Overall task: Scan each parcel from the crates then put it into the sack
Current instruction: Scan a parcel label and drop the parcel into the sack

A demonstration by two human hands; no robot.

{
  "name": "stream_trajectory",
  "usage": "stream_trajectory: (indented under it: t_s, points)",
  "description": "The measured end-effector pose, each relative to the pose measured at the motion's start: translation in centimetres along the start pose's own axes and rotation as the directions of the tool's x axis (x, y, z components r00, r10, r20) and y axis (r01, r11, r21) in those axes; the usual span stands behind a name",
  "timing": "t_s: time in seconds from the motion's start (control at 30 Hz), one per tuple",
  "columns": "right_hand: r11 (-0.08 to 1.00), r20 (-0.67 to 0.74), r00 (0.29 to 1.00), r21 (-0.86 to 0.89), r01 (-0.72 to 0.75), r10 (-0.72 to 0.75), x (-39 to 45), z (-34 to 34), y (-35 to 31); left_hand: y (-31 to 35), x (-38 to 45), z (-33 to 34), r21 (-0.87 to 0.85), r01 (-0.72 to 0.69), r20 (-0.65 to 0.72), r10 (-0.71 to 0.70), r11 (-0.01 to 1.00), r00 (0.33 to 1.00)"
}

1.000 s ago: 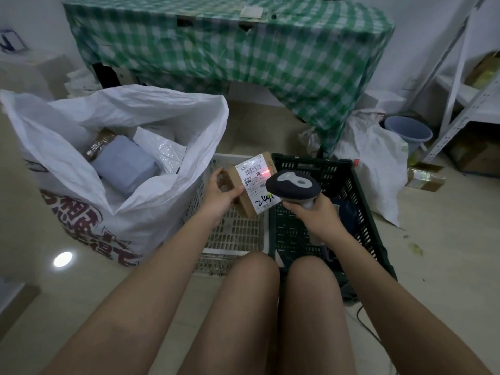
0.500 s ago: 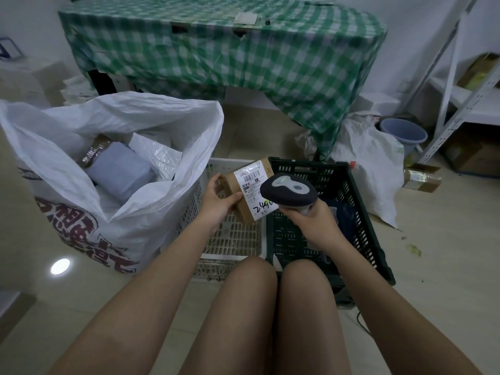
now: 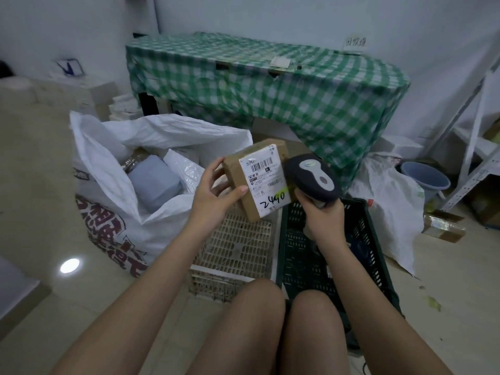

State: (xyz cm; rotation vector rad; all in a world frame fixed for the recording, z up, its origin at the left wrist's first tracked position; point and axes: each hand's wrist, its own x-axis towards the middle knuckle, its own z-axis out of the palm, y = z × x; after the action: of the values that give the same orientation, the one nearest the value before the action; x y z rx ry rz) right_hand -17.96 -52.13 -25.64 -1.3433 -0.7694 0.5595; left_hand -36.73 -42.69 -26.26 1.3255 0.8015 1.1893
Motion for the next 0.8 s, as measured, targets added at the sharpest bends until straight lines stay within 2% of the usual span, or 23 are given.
stream_trajectory:
  t_s: [0.2, 0.33, 0.43, 0.5, 0.57, 0.6, 0.63, 0.7, 0.8]
  points:
    - [0.998, 0.151, 0.988, -0.057, 0.015, -0.006, 2.7, 6.0, -2.2, 4.8, 2.2, -6.2, 0.100, -0.146, -0.247, 0.167, 0.984, 0.955]
    - [0.997, 0.190, 0.982, -0.069, 0.018, -0.004, 4.5, 9.2, -2.4, 5.7, 5.7, -10.7, 0.366, -0.158, -0.346, 0.292, 0.917, 0.892]
    - [0.994, 0.181, 0.983, -0.109, 0.013, 0.007, 5.7, 10.5, -1.9, 5.6, 9.0, -12.4, 0.672, -0.144, -0.287, 0.435, 0.727, 0.854]
    - [0.991, 0.171, 0.985, -0.133, 0.002, 0.021, 6.5, 11.0, -1.4, 4.2, 11.3, -13.3, 0.811, -0.105, -0.196, 0.436, 0.576, 0.878]
    - [0.988, 0.163, 0.986, -0.155, -0.016, 0.041, 7.2, 11.1, -0.8, 1.5, 13.4, -13.9, 0.954, -0.021, -0.059, 0.260, 0.298, 0.964]
    - [0.986, 0.161, 0.986, -0.166, -0.023, 0.051, 7.5, 11.1, -0.5, 0.0, 14.0, -14.2, 0.982, 0.021, -0.047, 0.135, 0.186, 0.990]
    - [0.985, 0.162, 0.985, -0.172, -0.028, 0.057, 7.7, 10.9, -0.3, -1.0, 14.3, -14.3, 0.987, 0.047, -0.058, 0.064, 0.154, 0.996]
    - [0.983, 0.160, 0.985, -0.184, -0.031, 0.061, 8.1, 10.4, 0.0, -2.2, 14.5, -13.8, 0.956, 0.042, -0.069, 0.083, 0.291, 0.994]
    - [0.977, 0.142, 0.987, -0.211, -0.038, 0.069, 8.6, 9.2, 0.5, -1.4, 14.3, -11.5, 0.862, -0.061, -0.024, 0.161, 0.504, 0.987]
